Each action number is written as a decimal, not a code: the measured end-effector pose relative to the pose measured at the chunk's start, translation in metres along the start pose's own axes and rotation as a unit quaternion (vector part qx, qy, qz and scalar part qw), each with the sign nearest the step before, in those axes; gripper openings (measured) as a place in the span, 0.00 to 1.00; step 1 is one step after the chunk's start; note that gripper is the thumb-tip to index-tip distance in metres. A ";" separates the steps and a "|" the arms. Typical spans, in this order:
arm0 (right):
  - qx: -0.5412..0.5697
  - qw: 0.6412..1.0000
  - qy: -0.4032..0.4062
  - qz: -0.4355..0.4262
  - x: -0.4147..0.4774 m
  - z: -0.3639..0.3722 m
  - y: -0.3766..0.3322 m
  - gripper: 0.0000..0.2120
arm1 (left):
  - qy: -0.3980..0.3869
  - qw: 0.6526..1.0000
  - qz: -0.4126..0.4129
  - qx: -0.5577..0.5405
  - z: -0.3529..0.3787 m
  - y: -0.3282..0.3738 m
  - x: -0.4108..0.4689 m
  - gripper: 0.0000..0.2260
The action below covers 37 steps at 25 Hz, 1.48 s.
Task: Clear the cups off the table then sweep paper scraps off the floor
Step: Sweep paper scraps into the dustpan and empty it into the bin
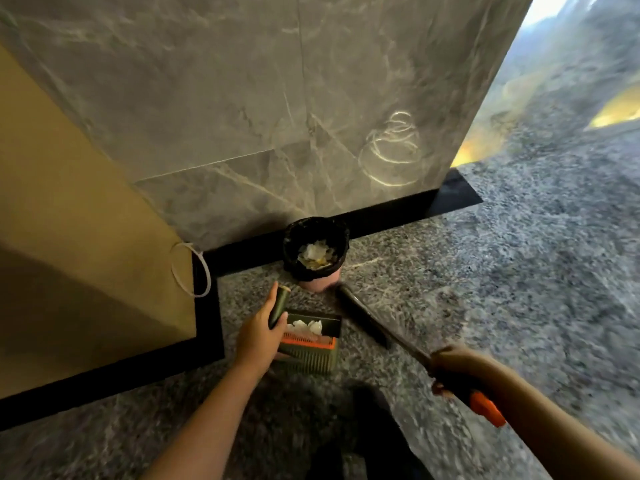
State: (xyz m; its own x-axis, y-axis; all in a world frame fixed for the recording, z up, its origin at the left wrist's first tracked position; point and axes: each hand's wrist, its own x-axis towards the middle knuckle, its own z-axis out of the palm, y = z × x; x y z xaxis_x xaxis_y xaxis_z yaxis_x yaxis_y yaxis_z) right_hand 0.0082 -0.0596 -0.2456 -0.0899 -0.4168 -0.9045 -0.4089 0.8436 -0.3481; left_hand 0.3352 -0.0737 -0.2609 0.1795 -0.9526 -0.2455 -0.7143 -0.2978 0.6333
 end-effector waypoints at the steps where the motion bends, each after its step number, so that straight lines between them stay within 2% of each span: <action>1: -0.023 1.000 -0.008 0.003 -0.001 0.010 0.002 0.04 | -0.025 1.000 -0.006 0.000 -0.005 -0.005 0.003 0.31; 3: -0.079 0.996 -0.033 0.002 -0.001 0.028 0.007 0.01 | -0.064 0.994 -0.026 -0.086 -0.011 -0.010 0.002 0.33; 4: -0.109 0.993 -0.039 -0.004 -0.001 0.035 0.010 0.03 | -0.065 0.989 -0.029 -0.126 -0.012 -0.012 -0.002 0.33; 7: -0.141 0.989 -0.042 -0.023 -0.006 0.044 0.015 0.07 | -0.022 0.991 -0.009 -0.133 -0.013 -0.020 -0.014 0.32; 9: -0.046 0.998 -0.043 -0.003 -0.016 0.042 0.018 0.11 | -0.003 0.994 0.009 -0.105 -0.016 -0.023 -0.021 0.31; 10: 0.056 0.997 -0.055 0.023 -0.021 0.040 0.022 0.13 | 0.002 0.995 0.014 -0.096 -0.018 -0.024 -0.026 0.30; 12: 0.264 0.958 -0.090 0.062 -0.036 0.040 0.030 0.16 | 0.013 0.996 0.017 -0.082 -0.027 -0.025 -0.036 0.30; 13: 0.327 0.937 -0.107 0.064 -0.044 0.042 0.035 0.16 | 0.019 0.997 0.020 -0.077 -0.033 -0.025 -0.043 0.29; 15: 0.367 0.922 -0.115 0.043 -0.060 0.048 0.045 0.15 | 0.031 0.997 0.038 -0.063 -0.048 -0.026 -0.057 0.29; 19: 0.334 0.937 -0.088 -0.049 -0.091 0.047 0.056 0.12 | 0.076 0.993 0.081 -0.042 -0.081 -0.017 -0.090 0.29; 26: 0.337 0.915 -0.093 -0.200 -0.138 0.039 0.065 0.13 | 0.161 0.970 0.182 0.010 -0.122 0.023 -0.130 0.30; 32: 0.270 0.927 -0.057 -0.254 -0.134 0.032 0.061 0.29 | 0.119 0.935 0.284 0.173 -0.127 0.065 -0.116 0.34; 37: 0.208 0.949 -0.053 -0.229 -0.102 0.038 0.075 0.33 | 0.069 0.904 0.335 0.256 -0.107 0.079 -0.101 0.34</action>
State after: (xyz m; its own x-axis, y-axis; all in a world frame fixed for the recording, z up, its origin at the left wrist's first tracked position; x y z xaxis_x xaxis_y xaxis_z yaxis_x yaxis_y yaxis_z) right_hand 0.0210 0.0587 -0.1885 0.1122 -0.7539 -0.6474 0.0133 0.6526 -0.7576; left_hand 0.3329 -0.0073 -0.1080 -0.3522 -0.9177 0.1840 -0.9069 0.3832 0.1754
